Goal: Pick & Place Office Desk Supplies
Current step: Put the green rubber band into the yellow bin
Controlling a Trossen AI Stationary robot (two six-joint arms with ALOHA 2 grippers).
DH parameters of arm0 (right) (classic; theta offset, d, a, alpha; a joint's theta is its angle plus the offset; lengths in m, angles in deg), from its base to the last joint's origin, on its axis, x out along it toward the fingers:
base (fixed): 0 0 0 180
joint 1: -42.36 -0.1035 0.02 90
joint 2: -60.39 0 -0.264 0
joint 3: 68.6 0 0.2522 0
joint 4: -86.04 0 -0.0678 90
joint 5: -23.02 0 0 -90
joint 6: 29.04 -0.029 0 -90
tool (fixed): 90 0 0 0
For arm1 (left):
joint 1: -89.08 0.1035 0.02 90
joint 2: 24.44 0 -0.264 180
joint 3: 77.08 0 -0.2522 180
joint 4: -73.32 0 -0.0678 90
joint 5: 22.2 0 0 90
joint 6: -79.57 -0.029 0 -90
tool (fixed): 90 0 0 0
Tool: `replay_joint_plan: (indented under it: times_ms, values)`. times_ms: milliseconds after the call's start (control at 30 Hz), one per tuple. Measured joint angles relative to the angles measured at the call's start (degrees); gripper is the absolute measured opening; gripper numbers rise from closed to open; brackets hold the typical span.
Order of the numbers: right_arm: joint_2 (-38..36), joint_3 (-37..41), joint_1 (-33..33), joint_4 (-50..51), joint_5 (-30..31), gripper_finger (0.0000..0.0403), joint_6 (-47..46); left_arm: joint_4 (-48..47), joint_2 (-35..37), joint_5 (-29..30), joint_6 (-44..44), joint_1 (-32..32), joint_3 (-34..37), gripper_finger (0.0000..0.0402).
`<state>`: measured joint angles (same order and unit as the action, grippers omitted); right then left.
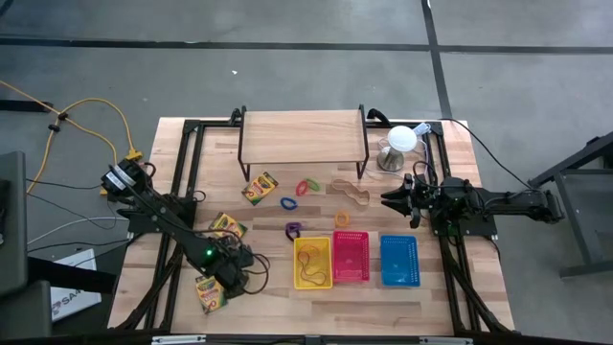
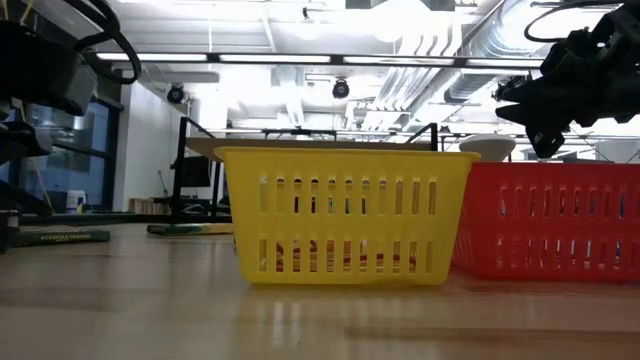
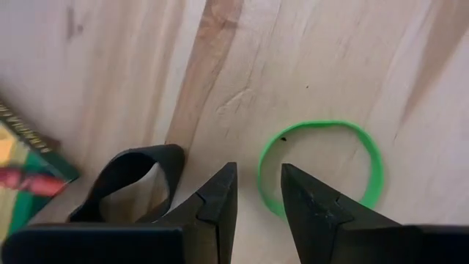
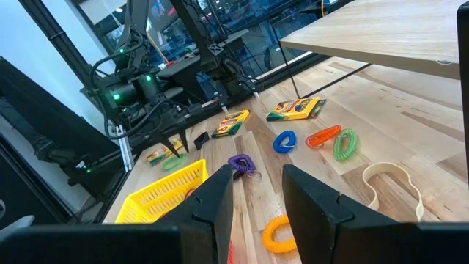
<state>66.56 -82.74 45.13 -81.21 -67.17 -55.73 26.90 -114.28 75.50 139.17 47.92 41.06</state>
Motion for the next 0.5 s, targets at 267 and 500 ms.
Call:
replay_joint_plan:
  times_ms: [267, 500]
  values:
    - [0.0, 0.0, -0.02, 0.0, 0.0, 0.0107, 0.02, 0.35, -1.18, -0.13, 0.22, 0.0, -0.11, 0.0102]
    - [0.0, 0.01, -0.02, 0.0, 0.0, 0.0107, 0.0, 0.39, -1.25, -0.22, 0.26, 0.0, -0.11, 0.0101]
